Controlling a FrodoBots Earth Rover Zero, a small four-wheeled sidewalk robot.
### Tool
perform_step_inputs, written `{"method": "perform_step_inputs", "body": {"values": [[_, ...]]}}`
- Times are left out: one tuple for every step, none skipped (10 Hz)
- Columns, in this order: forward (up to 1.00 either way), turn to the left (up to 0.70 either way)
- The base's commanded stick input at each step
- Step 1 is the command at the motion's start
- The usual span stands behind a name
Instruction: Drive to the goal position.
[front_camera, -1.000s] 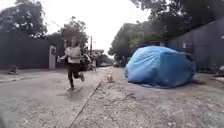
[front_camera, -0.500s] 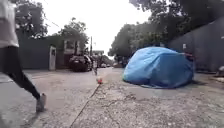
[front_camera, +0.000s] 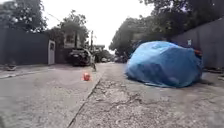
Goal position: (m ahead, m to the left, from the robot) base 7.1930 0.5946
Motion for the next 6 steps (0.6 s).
{"method": "perform_step_inputs", "body": {"values": [[0.7, 0.0], [0.7, 0.0], [0.7, 0.0], [0.7, 0.0], [0.7, 0.0], [0.7, 0.0]]}}
